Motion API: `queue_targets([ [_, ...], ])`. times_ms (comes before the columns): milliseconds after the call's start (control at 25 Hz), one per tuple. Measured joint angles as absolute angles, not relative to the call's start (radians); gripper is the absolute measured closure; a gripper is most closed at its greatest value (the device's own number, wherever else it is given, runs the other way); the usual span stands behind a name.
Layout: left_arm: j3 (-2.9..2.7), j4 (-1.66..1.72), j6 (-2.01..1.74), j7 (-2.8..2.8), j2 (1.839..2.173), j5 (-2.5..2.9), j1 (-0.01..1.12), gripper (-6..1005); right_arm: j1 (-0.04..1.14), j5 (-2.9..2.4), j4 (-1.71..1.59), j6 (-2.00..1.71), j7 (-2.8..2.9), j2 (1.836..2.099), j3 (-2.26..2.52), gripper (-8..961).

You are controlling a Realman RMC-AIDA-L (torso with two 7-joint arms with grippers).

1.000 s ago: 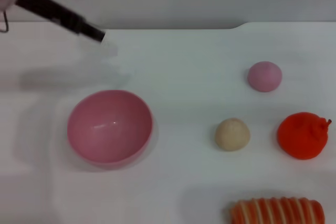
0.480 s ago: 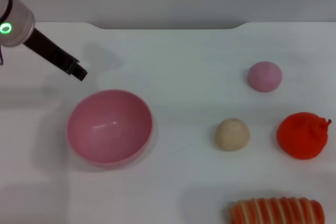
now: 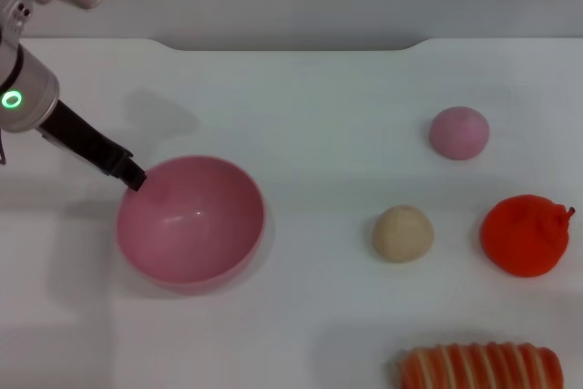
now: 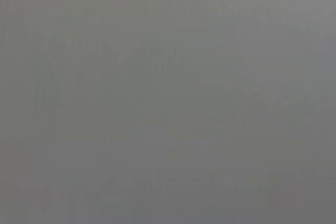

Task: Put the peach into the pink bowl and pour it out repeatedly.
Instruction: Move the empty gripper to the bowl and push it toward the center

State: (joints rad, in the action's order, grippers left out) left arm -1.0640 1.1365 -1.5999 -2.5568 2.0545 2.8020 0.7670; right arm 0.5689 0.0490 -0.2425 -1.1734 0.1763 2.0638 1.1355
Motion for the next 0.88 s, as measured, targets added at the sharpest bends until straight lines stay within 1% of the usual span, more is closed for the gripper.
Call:
queue_targets([
  [360,-1.064,1.11,-1.585,-2.568,2.057,2.789,0.74,573,0.572,0.049,-0.243,-1.172,0.176,2.058,1.142,430],
  [880,-1.064,1.064,-1.54,-2.568,2.059,2.764,0.732,597,0.57,0.049,-0.242,-1.172,0.176,2.05,1.143,432],
])
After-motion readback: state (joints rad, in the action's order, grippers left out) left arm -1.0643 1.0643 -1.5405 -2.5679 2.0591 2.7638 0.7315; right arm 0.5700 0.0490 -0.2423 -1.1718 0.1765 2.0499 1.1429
